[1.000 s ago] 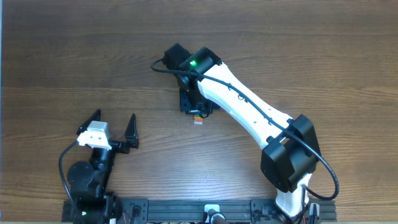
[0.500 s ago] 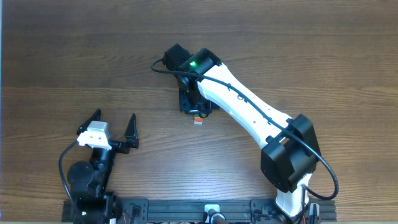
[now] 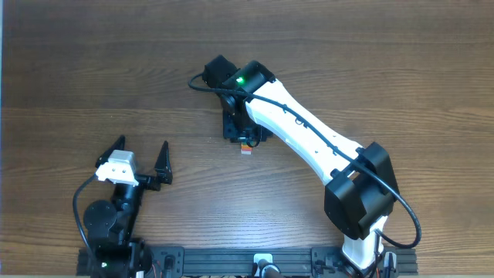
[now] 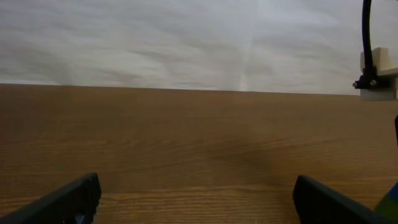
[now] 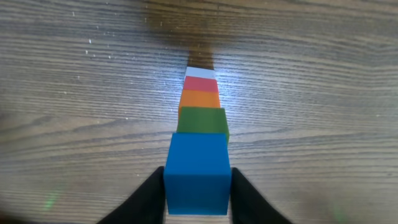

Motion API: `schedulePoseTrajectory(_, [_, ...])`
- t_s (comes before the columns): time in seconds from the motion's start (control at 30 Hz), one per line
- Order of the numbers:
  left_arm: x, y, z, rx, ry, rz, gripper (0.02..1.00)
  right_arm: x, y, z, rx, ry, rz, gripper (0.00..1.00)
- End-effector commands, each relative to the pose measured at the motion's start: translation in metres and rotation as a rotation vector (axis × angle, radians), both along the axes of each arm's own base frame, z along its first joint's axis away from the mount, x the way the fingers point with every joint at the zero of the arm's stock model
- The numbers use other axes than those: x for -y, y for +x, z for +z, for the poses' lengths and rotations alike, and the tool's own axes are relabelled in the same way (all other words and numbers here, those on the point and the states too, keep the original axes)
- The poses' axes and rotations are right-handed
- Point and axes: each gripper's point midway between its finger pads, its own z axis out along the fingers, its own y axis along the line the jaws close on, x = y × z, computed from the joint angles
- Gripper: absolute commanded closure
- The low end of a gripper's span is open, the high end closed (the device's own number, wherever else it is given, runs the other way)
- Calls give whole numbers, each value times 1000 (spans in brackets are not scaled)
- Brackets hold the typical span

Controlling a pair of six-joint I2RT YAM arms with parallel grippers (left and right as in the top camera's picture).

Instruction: Stack Cubes

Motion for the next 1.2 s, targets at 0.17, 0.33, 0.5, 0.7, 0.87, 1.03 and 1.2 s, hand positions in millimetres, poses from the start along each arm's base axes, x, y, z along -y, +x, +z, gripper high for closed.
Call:
schedulePoseTrajectory(0.17, [0,0,-1,1,10,-4,20,0,-2,9,18,15,4,454])
schedulePoseTrajectory(0.33, [0,0,-1,1,10,-4,20,-2,1,9,30,25,3,340])
schedulePoseTrajectory(0.5, [0,0,-1,1,10,-4,20,5,30,11,122,30,-23,185])
schedulePoseTrajectory(0.7, [0,0,-1,1,10,-4,23,35,101,26,325,29,-24,7])
schedulePoseTrajectory(0.87, [0,0,-1,1,10,-4,23,110,160,44,462,-53,-106,9])
schedulePoseTrajectory(1.03, [0,0,-1,1,10,-4,20,186,176,44,448,-126,-155,7])
schedulePoseTrajectory(1.2, [0,0,-1,1,10,-4,23,239,177,48,438,-172,-172,7])
